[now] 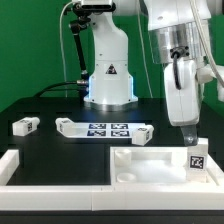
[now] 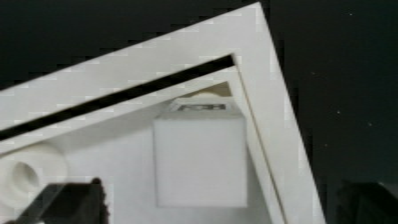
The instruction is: Assemble square table
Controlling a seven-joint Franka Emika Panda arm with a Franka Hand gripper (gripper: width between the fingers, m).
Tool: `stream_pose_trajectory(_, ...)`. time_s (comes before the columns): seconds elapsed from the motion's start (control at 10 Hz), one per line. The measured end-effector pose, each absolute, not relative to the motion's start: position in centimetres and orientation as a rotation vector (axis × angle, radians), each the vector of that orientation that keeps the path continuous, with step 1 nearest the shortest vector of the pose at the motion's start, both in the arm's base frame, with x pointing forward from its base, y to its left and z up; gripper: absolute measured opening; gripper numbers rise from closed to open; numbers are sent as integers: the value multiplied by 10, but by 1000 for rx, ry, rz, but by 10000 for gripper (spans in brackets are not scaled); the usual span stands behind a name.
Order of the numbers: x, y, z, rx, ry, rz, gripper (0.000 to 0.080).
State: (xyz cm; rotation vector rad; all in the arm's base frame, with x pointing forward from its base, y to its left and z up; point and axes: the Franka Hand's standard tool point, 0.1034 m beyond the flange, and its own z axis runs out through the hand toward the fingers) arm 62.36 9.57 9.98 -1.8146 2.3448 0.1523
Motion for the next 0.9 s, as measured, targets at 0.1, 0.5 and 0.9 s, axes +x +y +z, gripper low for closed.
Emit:
stream_pose_trajectory(0.1, 610, 88, 101, -1897, 2273, 140, 649)
stream_pose_trajectory(0.5, 552, 70, 94, -2193, 2012, 96, 649)
stream_pose_trajectory(0.9, 554, 69, 93, -2461, 1663, 57, 649)
